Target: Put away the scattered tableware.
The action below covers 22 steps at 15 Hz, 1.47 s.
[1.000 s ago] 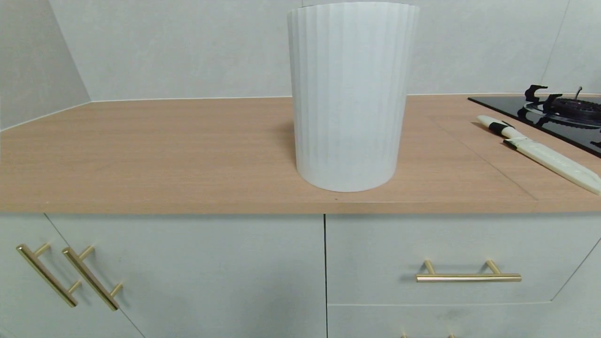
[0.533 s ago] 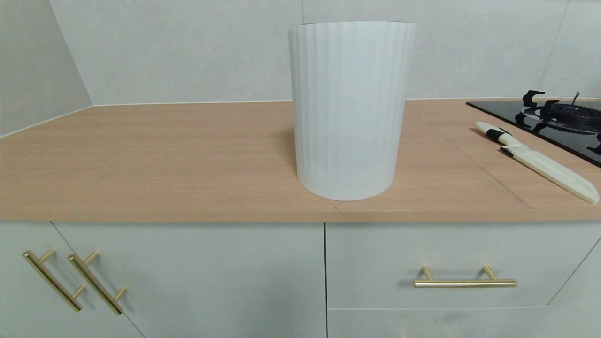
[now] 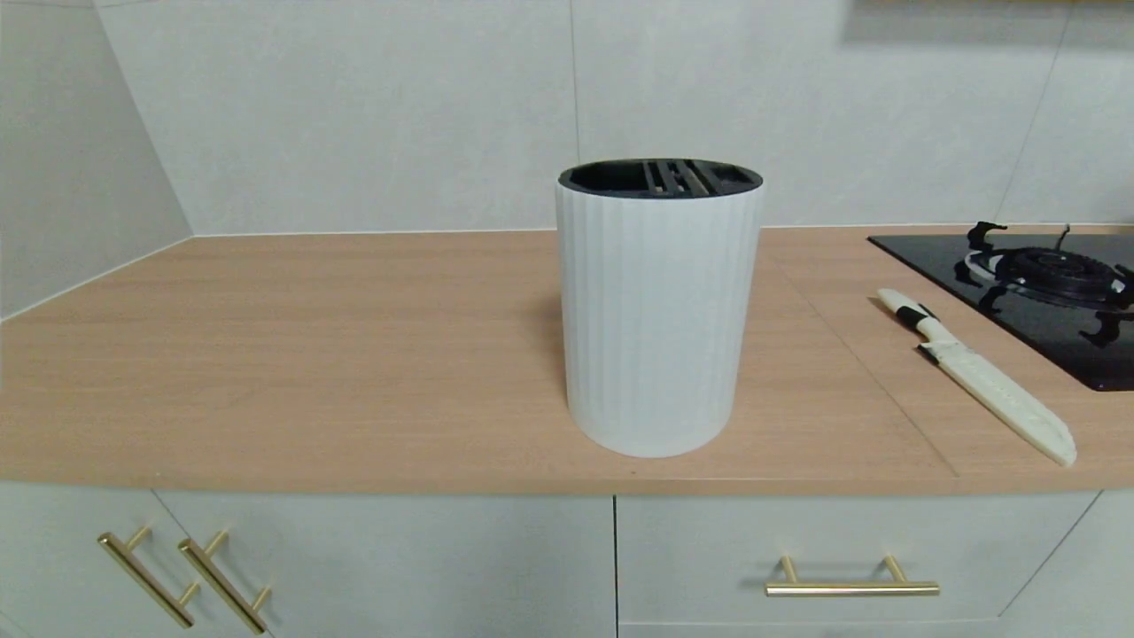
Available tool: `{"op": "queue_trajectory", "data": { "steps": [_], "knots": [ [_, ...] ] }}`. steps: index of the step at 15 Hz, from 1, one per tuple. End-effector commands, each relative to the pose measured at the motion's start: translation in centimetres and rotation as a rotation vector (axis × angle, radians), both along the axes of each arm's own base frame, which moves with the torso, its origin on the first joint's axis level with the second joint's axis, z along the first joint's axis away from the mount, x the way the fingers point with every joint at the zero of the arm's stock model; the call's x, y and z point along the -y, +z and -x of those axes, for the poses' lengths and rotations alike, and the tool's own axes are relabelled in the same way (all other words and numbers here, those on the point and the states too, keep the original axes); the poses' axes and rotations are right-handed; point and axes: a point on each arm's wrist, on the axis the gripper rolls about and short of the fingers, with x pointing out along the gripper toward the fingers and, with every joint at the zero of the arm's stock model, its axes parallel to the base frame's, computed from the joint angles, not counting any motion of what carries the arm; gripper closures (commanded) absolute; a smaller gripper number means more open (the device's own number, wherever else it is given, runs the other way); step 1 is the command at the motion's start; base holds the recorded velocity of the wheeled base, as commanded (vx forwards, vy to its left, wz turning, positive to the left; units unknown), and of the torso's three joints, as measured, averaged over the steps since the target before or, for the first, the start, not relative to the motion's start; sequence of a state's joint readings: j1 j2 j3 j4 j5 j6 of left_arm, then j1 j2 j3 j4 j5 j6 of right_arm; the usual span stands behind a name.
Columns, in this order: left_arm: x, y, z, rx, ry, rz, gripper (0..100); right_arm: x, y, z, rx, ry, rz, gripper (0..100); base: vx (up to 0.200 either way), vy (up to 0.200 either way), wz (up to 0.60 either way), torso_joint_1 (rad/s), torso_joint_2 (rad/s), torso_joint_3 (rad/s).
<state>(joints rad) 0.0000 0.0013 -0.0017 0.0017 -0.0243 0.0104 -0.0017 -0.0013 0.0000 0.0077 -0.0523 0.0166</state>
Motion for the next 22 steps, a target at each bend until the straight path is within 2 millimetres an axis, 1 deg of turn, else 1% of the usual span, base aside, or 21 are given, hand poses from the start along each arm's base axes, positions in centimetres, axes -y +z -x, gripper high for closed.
{"op": "queue_trajectory", "data": {
  "steps": [1, 11, 22],
  "knots": [
    [0.0, 0.0, 0.0, 0.0, 0.0, 0.0, 0, 0.0, 0.0, -0.01, -0.001, 0.0, 0.0, 0, 0.0, 0.0, 0.0, 0.178, -0.47, -0.281],
    [0.0, 0.0, 0.0, 0.0, 0.0, 0.0, 0, 0.0, 0.0, -0.01, -0.001, 0.0, 0.0, 0, 0.0, 0.0, 0.0, 0.209, -0.49, -0.283],
    [0.0, 0.0, 0.0, 0.0, 0.0, 0.0, 0, 0.0, 0.0, -0.01, -0.001, 0.0, 0.0, 0, 0.0, 0.0, 0.0, 0.257, -0.55, -0.3]
  ]
}}
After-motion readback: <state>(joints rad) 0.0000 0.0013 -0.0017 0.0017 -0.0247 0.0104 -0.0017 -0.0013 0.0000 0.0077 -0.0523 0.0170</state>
